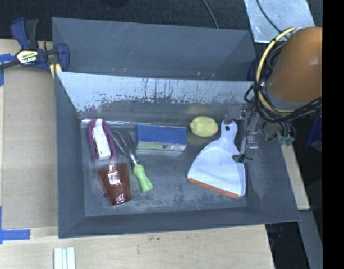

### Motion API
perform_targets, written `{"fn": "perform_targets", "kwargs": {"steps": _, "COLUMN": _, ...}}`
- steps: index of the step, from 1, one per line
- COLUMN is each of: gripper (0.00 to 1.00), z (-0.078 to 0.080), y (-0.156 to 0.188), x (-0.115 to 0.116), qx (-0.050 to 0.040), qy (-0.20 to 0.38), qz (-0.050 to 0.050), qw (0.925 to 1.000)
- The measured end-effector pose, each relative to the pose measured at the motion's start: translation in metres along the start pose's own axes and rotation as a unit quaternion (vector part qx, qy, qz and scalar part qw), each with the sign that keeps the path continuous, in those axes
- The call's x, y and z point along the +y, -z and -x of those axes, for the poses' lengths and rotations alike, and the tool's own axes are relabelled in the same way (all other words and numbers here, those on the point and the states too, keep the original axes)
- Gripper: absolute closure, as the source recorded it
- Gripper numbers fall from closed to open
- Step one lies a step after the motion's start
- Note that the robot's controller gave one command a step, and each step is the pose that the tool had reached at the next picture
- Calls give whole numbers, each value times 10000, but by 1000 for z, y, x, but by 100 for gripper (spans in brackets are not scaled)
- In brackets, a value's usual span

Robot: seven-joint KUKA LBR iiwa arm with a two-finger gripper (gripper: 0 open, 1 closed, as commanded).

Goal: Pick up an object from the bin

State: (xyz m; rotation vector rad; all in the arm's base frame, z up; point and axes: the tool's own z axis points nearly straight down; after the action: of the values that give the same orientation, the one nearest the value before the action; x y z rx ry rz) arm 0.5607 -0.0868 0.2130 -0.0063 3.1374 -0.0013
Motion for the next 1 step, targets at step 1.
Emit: {"fn": "perform_targets", "kwargs": {"steps": 1, "gripper": 100, "z": 0, "y": 0, "x": 0, "qx": 0, "qy": 1, "qz": 0, "qw": 10000}}
